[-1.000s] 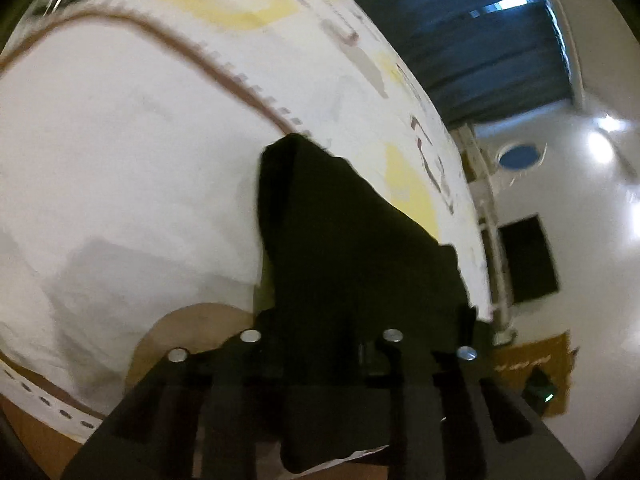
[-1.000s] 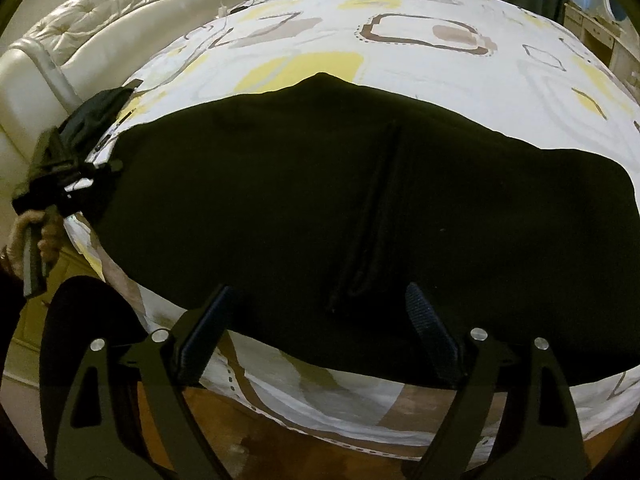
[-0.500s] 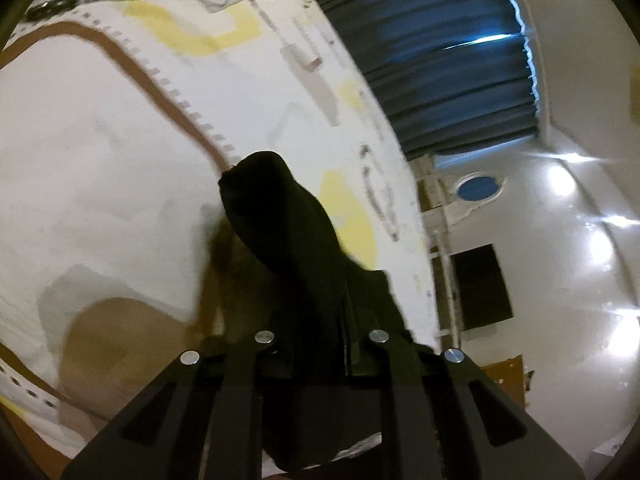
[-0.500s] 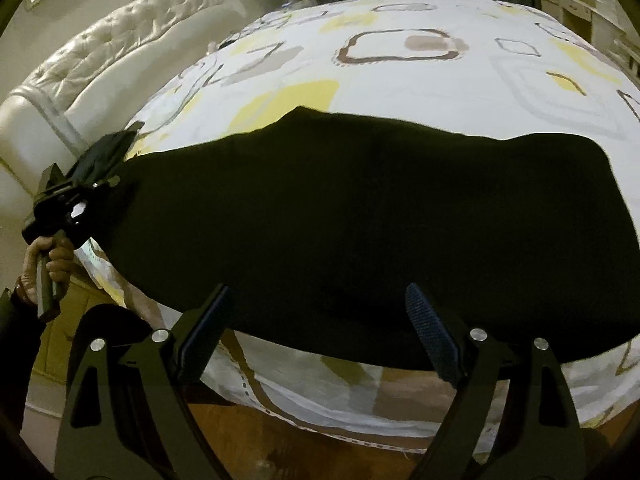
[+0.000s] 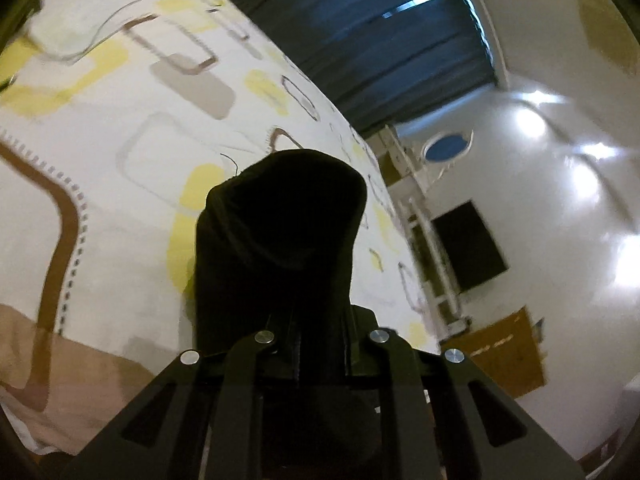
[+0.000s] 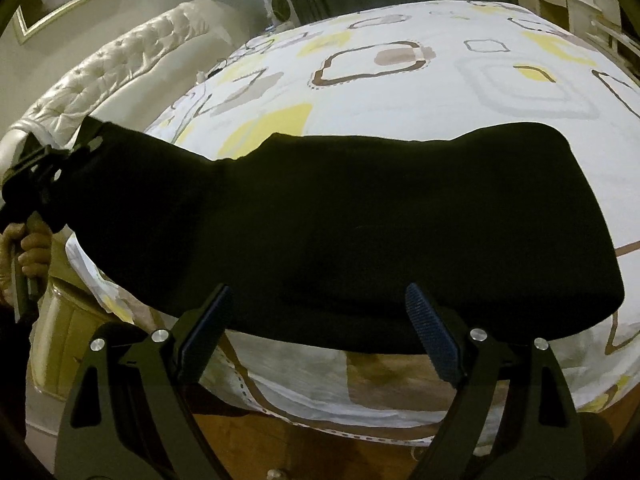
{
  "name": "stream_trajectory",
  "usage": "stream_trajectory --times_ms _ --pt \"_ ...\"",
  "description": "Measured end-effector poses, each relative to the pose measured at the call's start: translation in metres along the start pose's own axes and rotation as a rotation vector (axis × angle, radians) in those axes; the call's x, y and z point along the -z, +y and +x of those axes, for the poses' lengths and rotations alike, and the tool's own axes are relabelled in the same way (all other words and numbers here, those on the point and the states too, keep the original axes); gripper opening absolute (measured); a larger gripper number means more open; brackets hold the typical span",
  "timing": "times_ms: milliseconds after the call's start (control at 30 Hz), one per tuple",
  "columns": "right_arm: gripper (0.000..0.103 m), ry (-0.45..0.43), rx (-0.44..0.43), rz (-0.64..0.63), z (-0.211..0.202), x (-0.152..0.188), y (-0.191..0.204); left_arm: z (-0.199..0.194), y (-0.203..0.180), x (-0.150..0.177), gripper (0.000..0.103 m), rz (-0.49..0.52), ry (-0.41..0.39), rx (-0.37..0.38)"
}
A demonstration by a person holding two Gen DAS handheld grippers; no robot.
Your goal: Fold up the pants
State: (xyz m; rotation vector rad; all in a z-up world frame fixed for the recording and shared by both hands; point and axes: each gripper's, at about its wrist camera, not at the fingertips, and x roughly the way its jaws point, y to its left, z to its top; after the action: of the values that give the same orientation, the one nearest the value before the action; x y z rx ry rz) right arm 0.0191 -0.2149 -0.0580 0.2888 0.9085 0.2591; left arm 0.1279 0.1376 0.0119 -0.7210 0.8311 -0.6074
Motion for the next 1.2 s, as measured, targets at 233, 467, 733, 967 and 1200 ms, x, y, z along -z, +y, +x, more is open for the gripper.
stream_trajectory --times_ms 233,467,733,967,1200 --pt "0.088 -0.035 -0.012 0.033 -0.017 0.004 -0.014 0.05 -0.058 0.018 0.014 0.119 0.069 -0.043" --pt "0.088 -0.062 -0.022 0.077 -0.035 0.013 -0.033 0.105 -0.097 0.043 0.014 0.194 0.148 -0.068" --pt "0.088 -0.071 -0.026 0.14 -0.048 0.03 -0.06 0.148 -0.132 0.069 0.014 0.248 0.21 -0.065" --pt "0.088 -0.076 -0.026 0.188 -0.054 0.038 -0.081 0.184 -0.158 0.088 0.014 0.277 0.264 -0.058" --pt "0.088 -0.082 -0.015 0.222 -0.062 0.047 -0.098 0.223 -0.174 0.114 0.015 0.317 0.315 -0.093"
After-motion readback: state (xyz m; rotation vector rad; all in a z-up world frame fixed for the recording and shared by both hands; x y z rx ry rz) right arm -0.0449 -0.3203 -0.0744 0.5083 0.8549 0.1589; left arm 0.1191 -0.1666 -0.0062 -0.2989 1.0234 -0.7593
